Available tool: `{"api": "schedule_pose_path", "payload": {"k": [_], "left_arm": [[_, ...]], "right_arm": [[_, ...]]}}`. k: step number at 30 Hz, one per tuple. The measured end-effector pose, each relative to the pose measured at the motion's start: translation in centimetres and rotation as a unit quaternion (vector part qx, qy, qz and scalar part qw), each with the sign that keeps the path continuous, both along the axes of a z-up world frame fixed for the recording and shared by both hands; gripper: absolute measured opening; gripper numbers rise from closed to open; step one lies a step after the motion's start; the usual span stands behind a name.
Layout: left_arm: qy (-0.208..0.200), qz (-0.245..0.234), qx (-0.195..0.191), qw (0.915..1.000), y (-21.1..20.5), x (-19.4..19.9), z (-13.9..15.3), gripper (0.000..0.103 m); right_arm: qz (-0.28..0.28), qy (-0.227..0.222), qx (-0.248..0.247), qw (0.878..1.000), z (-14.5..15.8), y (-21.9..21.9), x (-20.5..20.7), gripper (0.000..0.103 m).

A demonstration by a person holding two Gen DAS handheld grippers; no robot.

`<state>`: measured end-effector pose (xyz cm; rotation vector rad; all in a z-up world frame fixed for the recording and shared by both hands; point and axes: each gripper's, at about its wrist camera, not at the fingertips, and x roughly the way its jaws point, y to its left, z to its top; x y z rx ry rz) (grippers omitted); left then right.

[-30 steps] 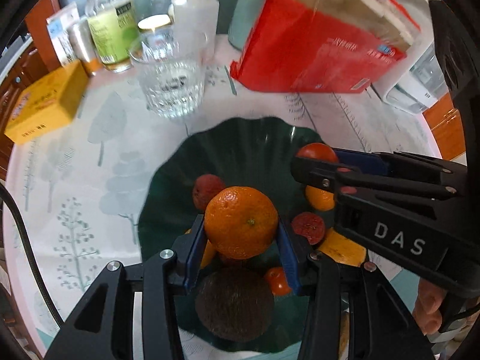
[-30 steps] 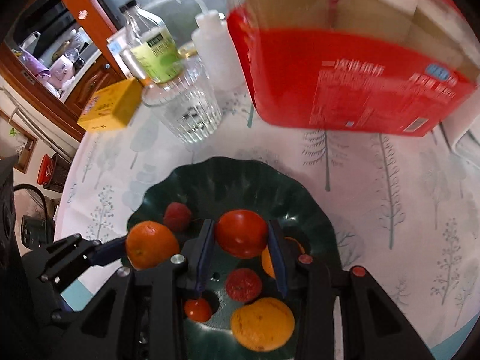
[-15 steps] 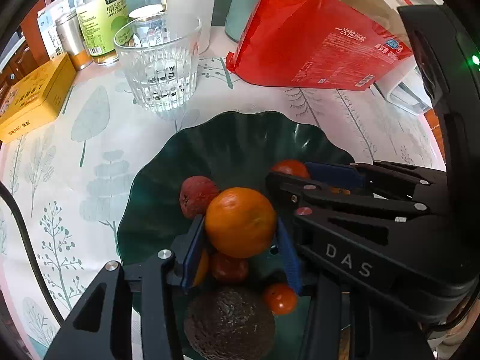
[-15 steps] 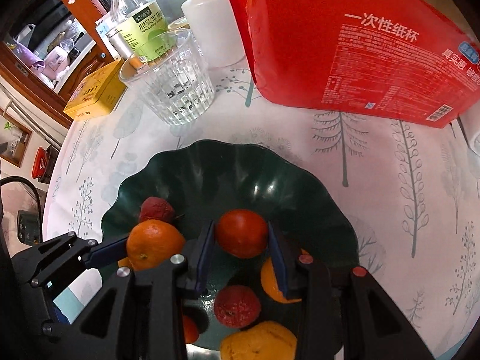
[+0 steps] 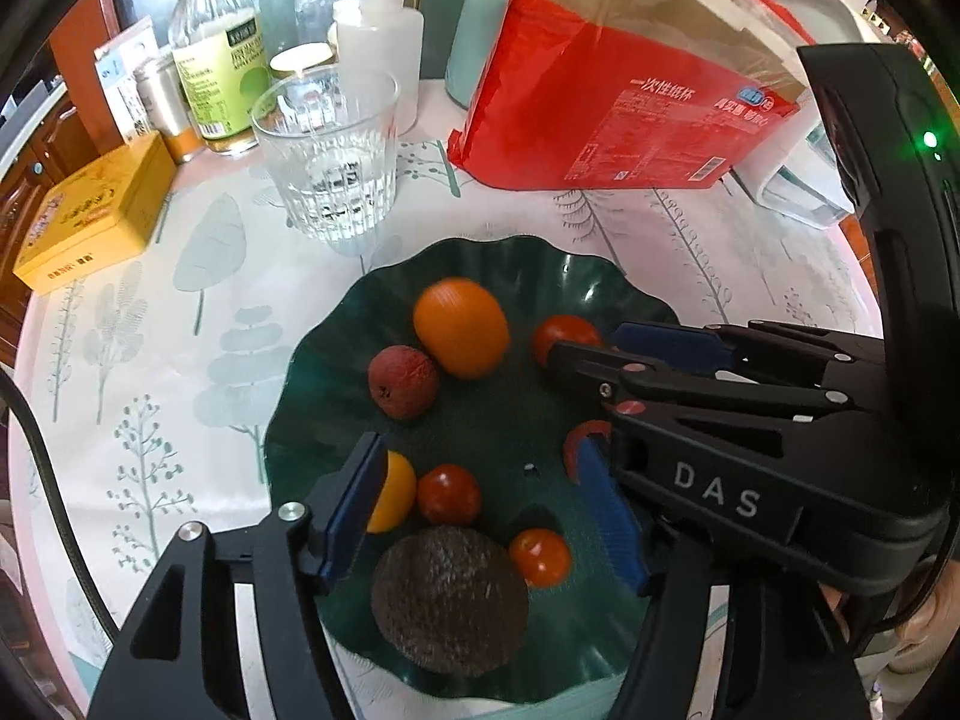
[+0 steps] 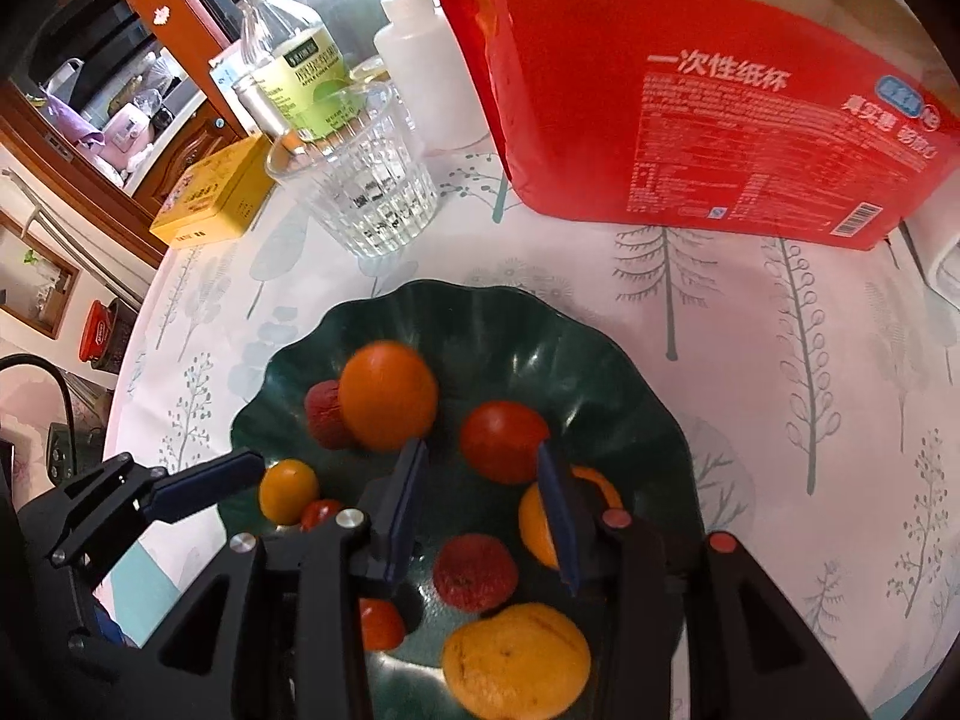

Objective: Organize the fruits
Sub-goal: 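Open the left tool on the tangerine while the right tool releases the tomato, then move the right tool back to the brown banana on the white plate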

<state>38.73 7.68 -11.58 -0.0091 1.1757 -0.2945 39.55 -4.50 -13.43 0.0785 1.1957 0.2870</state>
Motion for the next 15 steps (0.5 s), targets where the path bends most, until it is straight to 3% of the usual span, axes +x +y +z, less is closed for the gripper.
{"api": "schedule_pose_path", "payload": {"k": [15], "left_arm": [[-0.044, 0.013, 0.022, 0.9987, 0.2, -6.5, 6.0, 0.072]], "right_arm": [[0.002, -0.035, 0.024, 0.999, 5.6, -1.4, -5.6, 0.038]]}}
